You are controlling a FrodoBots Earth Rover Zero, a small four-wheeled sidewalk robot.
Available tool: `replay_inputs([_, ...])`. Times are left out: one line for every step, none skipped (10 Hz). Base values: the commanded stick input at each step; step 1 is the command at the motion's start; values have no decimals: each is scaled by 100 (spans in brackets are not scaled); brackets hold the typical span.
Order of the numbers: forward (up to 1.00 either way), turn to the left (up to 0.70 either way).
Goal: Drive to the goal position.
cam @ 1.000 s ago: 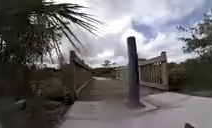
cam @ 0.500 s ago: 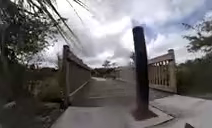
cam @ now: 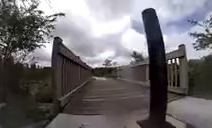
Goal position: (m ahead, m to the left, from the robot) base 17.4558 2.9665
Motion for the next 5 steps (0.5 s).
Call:
replay_inputs([69,14])
replay_inputs([69,10])
replay_inputs([69,5])
replay_inputs([69,2])
replay_inputs([69,1])
